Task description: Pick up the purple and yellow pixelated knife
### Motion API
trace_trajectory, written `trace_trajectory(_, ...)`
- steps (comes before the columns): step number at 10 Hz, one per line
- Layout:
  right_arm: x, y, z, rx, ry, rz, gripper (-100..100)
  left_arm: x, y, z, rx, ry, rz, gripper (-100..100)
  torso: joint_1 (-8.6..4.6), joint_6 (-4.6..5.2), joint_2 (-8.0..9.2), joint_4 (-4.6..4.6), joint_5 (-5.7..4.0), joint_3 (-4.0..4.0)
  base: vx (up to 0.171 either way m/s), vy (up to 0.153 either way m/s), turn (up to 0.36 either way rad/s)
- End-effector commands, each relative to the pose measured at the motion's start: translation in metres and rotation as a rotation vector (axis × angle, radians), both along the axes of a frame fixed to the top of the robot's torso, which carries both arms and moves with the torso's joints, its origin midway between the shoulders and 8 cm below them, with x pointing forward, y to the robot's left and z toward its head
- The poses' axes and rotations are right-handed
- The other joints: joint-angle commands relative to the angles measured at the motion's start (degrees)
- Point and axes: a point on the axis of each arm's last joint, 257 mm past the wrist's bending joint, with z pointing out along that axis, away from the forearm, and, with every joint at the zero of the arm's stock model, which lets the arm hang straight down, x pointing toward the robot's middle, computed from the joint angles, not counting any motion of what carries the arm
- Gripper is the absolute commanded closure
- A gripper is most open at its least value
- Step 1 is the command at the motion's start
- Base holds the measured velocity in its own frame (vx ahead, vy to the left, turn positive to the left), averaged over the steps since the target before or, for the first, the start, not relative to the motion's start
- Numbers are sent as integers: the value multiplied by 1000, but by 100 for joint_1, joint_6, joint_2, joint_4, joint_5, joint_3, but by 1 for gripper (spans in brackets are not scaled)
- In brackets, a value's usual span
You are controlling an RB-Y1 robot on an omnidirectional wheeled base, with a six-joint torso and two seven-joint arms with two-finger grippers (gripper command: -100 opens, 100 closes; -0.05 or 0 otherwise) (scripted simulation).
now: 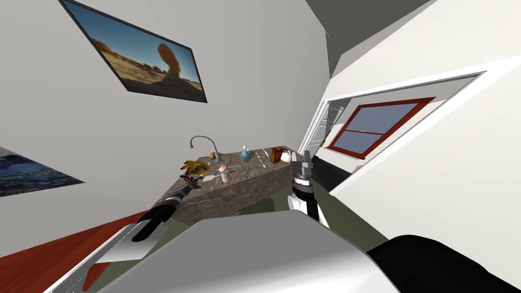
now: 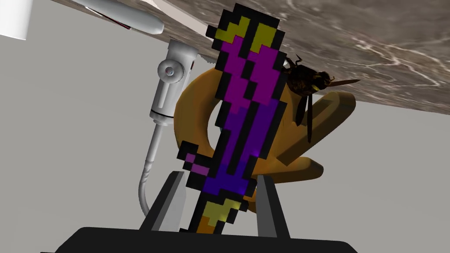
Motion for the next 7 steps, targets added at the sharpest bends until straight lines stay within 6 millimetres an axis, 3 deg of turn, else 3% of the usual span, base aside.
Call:
trace_trajectory(1,0,0,0,0,0,0,0,-10,-7,9,-3,-14,-21,100,0,0,0,0,0,0,110,-10,81)
trace_trajectory(3,0,0,0,0,0,0,0,-26,-7,2,-2,13,-17,100,-2,2,-16,0,-3,-7,93,-12,26)
trace_trajectory(4,0,0,0,0,0,0,0,-29,-18,16,-6,-12,-43,100,2,0,1,0,0,0,97,-8,104)
trace_trajectory(6,0,0,0,0,0,0,0,-46,-18,8,-6,18,-38,100,0,2,-8,1,-1,-3,78,-12,25)
trace_trajectory(7,0,0,0,0,0,0,0,-40,-17,12,-5,8,-40,100,2,1,4,1,1,2,12,-6,-3)
